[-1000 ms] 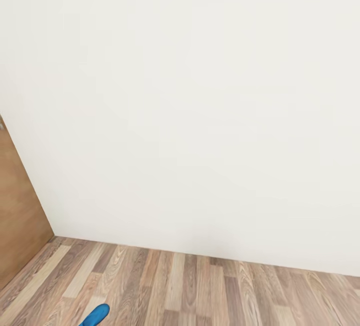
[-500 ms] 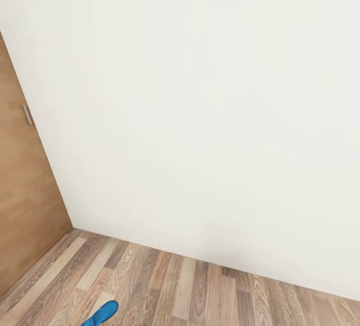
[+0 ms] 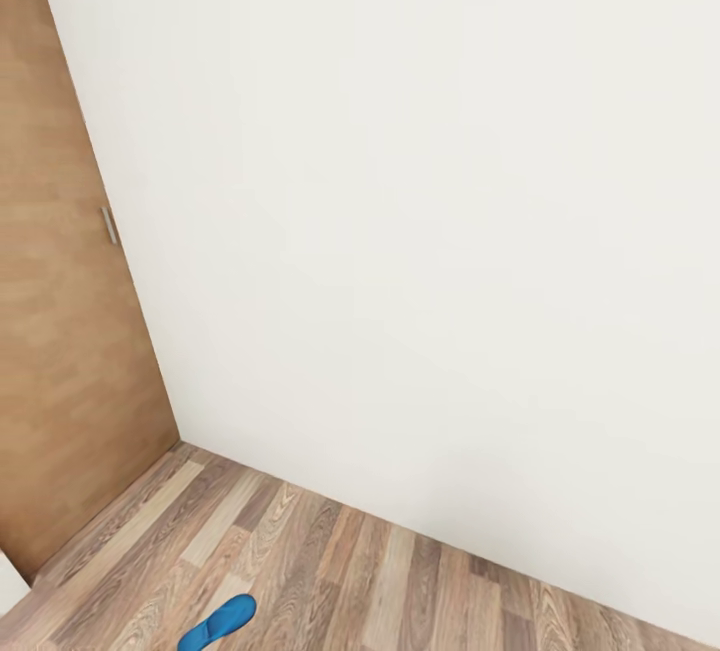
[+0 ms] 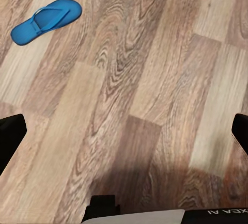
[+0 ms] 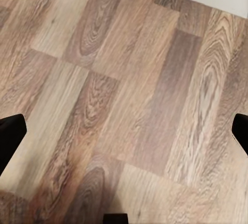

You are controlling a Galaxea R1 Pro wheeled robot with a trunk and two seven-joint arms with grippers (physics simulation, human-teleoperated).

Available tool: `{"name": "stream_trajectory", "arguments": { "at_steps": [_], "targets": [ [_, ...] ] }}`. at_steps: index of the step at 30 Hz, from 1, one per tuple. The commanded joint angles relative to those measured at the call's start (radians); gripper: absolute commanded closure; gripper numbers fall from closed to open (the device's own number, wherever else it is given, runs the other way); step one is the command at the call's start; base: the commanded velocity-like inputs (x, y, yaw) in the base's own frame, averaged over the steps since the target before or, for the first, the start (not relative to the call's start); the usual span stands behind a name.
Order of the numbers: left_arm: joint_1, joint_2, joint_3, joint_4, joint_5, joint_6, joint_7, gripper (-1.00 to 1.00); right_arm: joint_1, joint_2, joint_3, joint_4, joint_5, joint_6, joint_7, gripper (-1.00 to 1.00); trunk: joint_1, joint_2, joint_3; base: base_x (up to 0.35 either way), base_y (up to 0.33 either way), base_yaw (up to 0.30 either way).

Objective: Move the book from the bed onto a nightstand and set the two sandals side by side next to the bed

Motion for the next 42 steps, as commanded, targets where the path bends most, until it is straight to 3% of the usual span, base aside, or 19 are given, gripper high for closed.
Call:
{"name": "stream_trajectory", "arguments": {
  "at_steps": [1, 34, 42],
  "targets": [
    [0.0, 0.0, 0.0, -0.001, -0.001, -0.001, -0.001, -1.0, 0.0, 0.0, 0.0, 0.001, 0.0, -0.003, 0.0, -1.0, 0.0, 0.0, -0.001, 0.221, -0.193, 0.244],
    [0.0, 0.0, 0.0, -0.001, -0.001, -0.001, -0.001, -1.0, 0.0, 0.0, 0.0, 0.001, -0.001, -0.003, 0.0, -1.0, 0.0, 0.0, -0.001, 0.237, -0.208, 0.244],
    [0.0, 0.0, 0.0, -0.001, -0.001, -0.001, -0.002, -1.0, 0.0, 0.0, 0.0, 0.001, -0.001, -0.003, 0.0, -1.0, 0.0, 0.0, -0.001, 0.092, -0.079, 0.244]
  ]
}}
